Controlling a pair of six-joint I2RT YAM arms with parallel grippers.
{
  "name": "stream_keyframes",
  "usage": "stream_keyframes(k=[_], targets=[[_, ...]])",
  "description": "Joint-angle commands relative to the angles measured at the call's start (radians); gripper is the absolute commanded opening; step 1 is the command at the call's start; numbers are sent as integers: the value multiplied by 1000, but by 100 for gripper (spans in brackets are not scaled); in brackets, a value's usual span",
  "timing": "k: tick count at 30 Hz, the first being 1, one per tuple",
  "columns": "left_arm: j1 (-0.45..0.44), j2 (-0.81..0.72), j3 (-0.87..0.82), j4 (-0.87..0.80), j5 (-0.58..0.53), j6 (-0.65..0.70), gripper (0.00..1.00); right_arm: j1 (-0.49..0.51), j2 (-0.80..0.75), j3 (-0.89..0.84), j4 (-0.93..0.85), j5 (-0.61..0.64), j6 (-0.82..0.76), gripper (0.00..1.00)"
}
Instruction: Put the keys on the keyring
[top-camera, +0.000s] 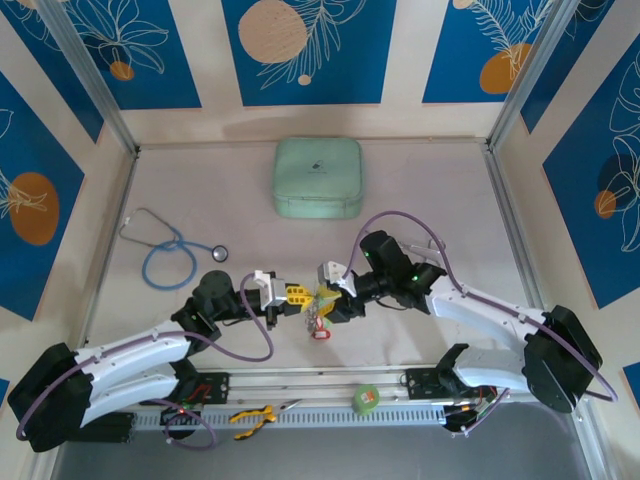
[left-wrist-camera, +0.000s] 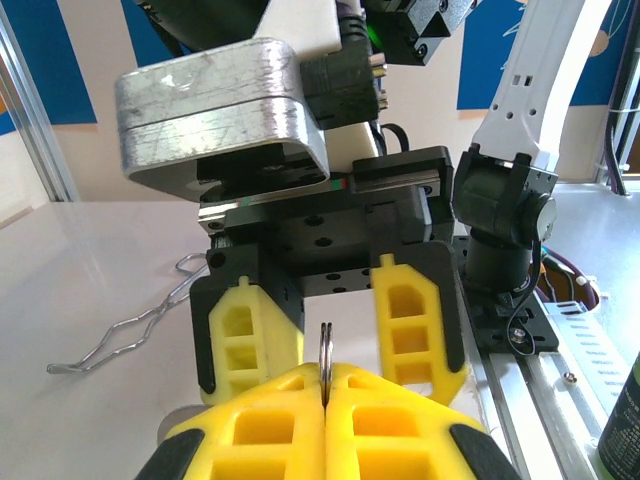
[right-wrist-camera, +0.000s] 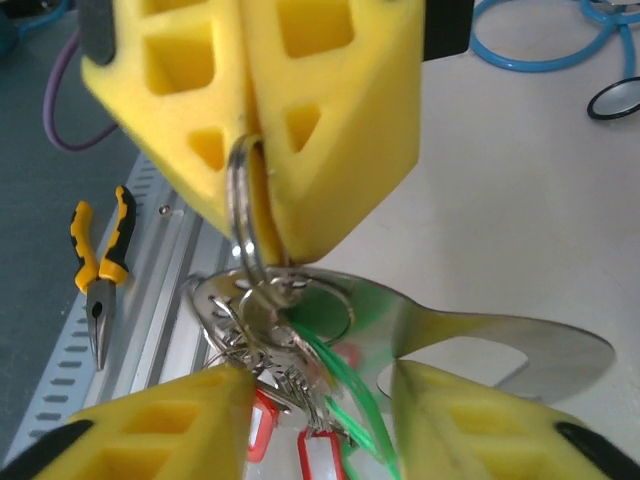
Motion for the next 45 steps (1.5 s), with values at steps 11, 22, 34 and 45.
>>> stream_keyframes(k=[11, 22, 34, 45], targets=[[-2, -15, 6, 27, -6, 2, 0, -7, -66, 39, -76, 58, -11, 2], [-2, -27, 31, -73, -36, 54, 0, 8, -132, 136, -208, 164, -23, 0], [-3, -56, 17, -127, -130, 57, 55, 19, -144, 186, -279, 273, -29, 0], [-1, -471, -106, -227, -782, -93, 100, 42, -94, 223, -262, 303, -55, 0]])
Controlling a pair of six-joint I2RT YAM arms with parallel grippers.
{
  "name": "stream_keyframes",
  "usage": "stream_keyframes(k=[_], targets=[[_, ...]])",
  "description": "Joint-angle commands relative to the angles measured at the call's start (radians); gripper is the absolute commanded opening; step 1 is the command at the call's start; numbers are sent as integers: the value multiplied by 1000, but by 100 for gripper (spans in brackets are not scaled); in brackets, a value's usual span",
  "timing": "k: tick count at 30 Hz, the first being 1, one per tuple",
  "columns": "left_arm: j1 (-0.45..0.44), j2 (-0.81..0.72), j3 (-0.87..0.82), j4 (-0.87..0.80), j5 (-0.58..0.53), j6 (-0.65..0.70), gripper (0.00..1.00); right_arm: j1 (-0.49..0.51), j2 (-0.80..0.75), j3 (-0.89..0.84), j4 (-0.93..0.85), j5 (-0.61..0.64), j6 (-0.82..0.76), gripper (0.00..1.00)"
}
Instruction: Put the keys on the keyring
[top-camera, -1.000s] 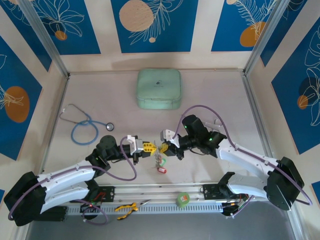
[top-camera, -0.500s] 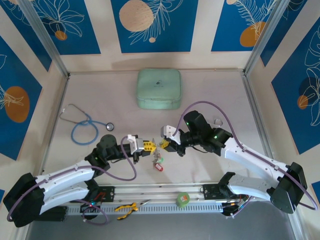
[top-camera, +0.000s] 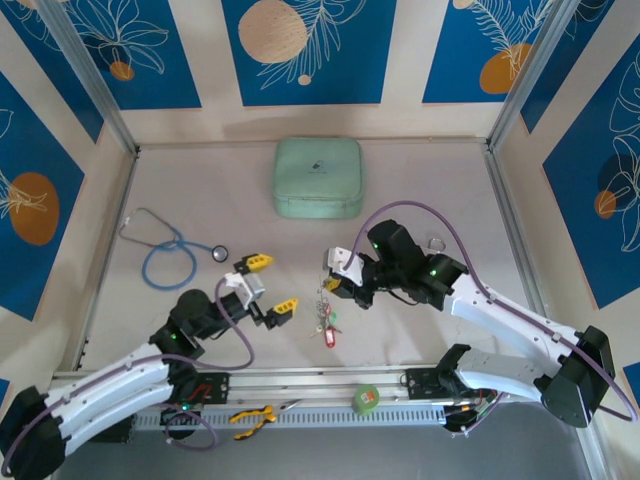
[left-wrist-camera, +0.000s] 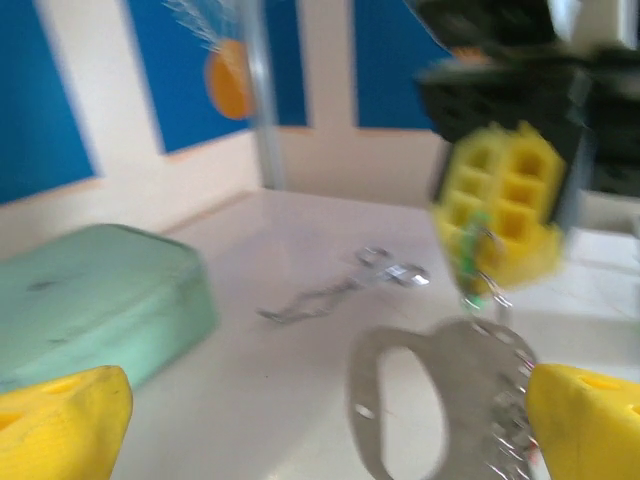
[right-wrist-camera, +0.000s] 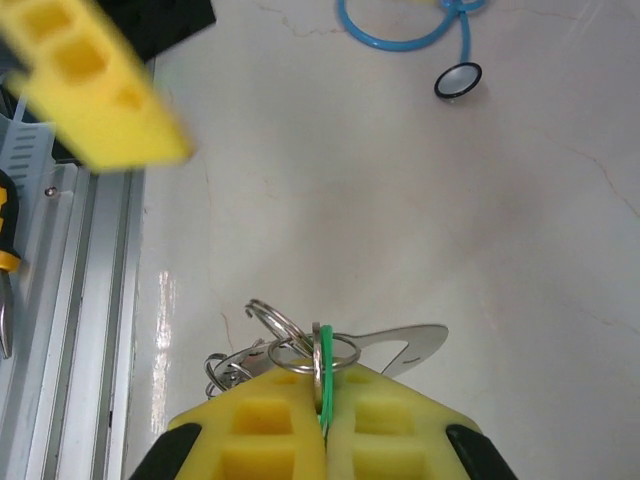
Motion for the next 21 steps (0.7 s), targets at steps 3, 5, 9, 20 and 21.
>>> stream_keyframes(k=[3, 5, 9, 20, 21], targets=[[0, -211, 17, -193, -590, -84, 100, 39, 78, 96, 74, -28, -3, 0], [4, -273, 32, -301, -784, -111, 100, 66, 136, 136, 147, -55, 18, 0], [10, -354, 40, -398, -912, -117, 100, 121, 278, 239, 260, -71, 14, 0], [11, -414, 57, -372, -1005, -87, 100, 68, 477, 175, 326, -16, 40, 0], [12, -411, 55, -370, -1003, -85, 100, 58, 471, 154, 303, 2, 26, 0]])
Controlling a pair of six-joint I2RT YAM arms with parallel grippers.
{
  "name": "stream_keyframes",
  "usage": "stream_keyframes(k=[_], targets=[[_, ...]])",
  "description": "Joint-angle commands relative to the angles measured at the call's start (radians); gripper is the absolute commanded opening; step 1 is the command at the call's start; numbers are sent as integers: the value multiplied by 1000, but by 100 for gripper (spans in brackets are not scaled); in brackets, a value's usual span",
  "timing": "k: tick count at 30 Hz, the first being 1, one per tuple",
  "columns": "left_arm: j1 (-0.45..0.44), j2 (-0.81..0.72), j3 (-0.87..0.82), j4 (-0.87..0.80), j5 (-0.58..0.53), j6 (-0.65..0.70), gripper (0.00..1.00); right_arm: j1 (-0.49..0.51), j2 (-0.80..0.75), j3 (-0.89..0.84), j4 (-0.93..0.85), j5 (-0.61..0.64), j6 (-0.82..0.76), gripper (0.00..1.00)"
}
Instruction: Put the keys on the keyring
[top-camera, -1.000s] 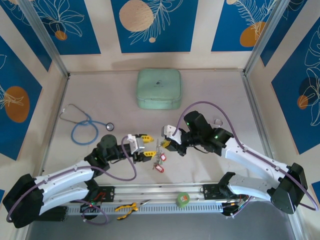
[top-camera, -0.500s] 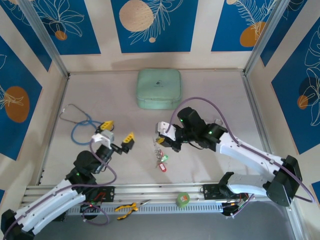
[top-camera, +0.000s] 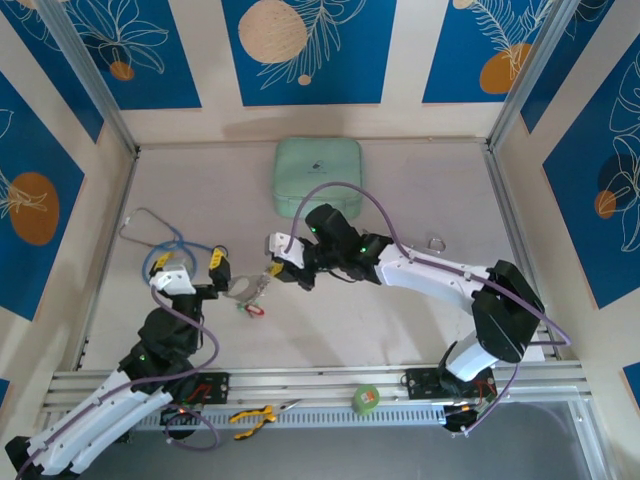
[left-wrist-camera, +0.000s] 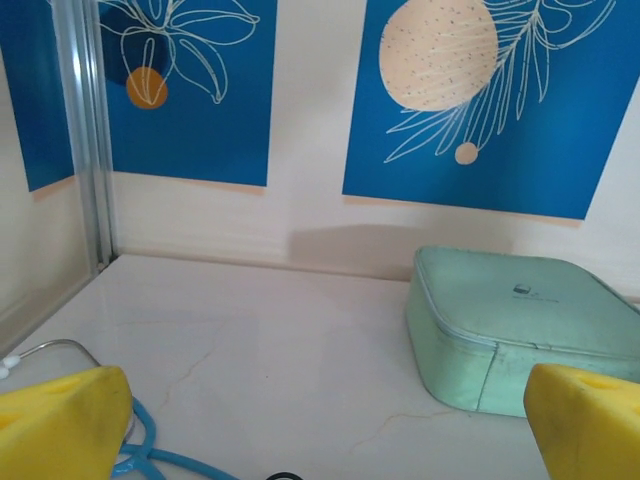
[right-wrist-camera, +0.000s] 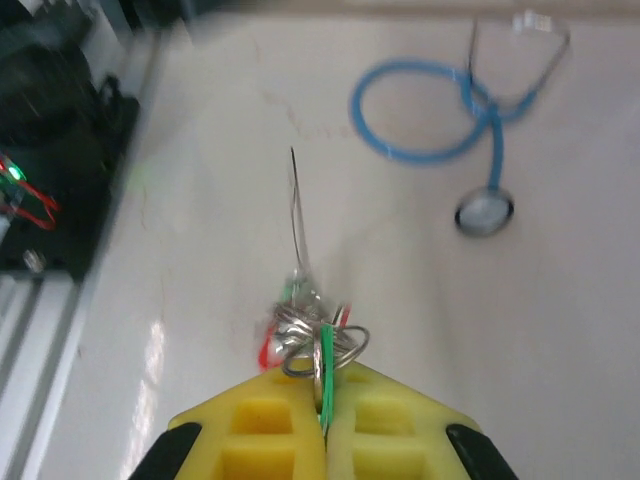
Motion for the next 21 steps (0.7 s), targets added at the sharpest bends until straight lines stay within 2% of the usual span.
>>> stream_keyframes(k=[1, 7, 11, 17, 21], targets=[[7, 0, 30, 15, -40, 23, 100, -43, -12, -74, -61, 61, -38, 0], [6, 43, 13, 52, -26, 22, 100, -82, -81, -131, -280, 194, -149, 0], [7, 105, 3, 96, -15, 23, 100, -87, -75, -144, -398, 309, -208, 0], [10, 213, 8, 141, 19, 55, 100, -96, -45, -162, -497, 472, -251, 0], [18, 277, 6, 168, 45, 50, 100, -123, -25, -177, -538, 527, -265, 3]])
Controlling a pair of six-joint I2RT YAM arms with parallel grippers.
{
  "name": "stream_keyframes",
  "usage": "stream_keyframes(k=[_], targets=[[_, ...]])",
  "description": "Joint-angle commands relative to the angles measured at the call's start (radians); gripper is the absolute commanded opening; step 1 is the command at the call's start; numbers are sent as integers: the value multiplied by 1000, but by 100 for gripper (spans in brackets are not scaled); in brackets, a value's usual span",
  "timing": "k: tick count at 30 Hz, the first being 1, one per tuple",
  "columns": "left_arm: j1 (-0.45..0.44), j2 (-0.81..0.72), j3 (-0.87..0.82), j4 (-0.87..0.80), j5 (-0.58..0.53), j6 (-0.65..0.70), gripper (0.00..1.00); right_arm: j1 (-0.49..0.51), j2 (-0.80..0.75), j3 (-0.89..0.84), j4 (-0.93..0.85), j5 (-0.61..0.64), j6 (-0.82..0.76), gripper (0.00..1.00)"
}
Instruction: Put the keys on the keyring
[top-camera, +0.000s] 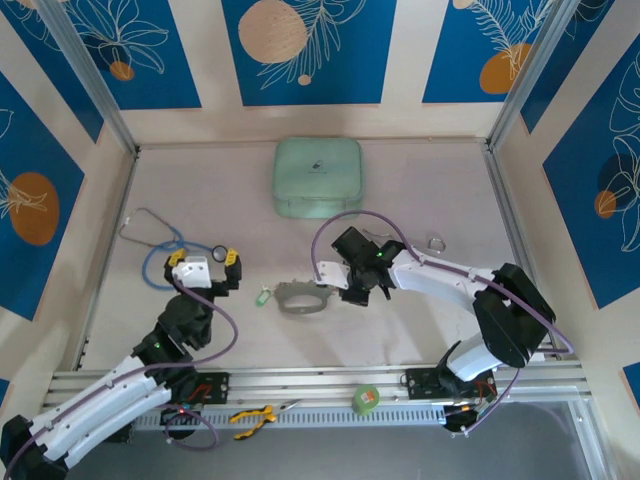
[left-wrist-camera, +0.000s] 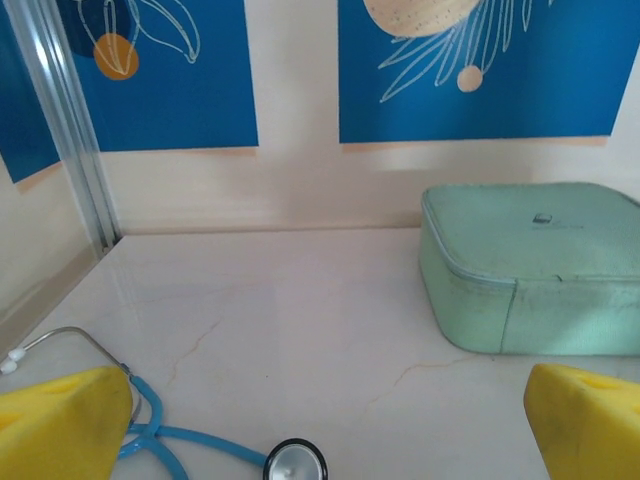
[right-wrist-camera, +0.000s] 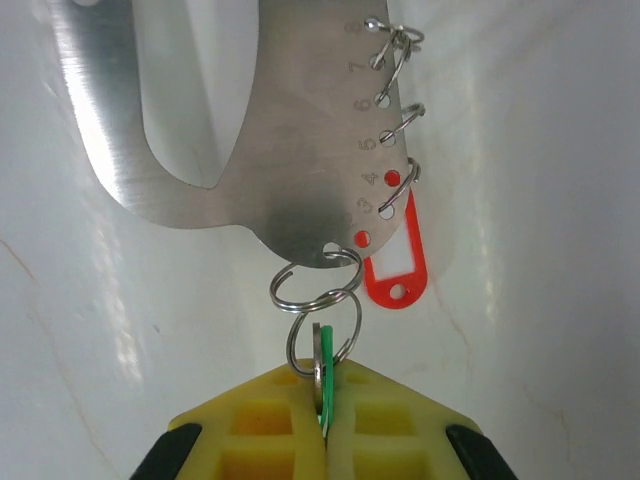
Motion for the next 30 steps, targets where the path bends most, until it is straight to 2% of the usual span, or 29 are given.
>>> stream_keyframes(k=[1, 3, 5, 8, 10, 14, 17, 21, 25, 30], targets=[[12, 37, 5, 70, 37, 15, 100, -26, 26, -24, -86, 84, -36, 5], [20, 62, 9, 83, 59, 15, 100, -40, 35, -33, -97, 106, -33, 12], [32, 89, 18, 87, 84, 19, 100, -53, 34, -34, -105, 122, -18, 25], [60, 128, 33, 87, 106, 15, 100, -88, 0, -25, -99, 112, 29, 40], [95, 161, 42, 81, 135, 11, 100, -128, -43, -16, -68, 95, 93, 46], [188, 244, 45, 112, 190, 5, 100, -259, -169, -33, 88, 17, 279, 49], [263, 327, 54, 143, 227, 20, 100, -391, -300, -145, 324, -79, 428, 50], [343, 412, 75, 173, 279, 35, 100, -569, -392, -313, 631, -138, 573, 51], [423, 501, 102, 214, 341, 30, 100, -749, -318, -463, 982, -201, 685, 50], [500, 622, 109, 308, 372, 64, 100, -758, -161, -533, 1280, -174, 651, 50]])
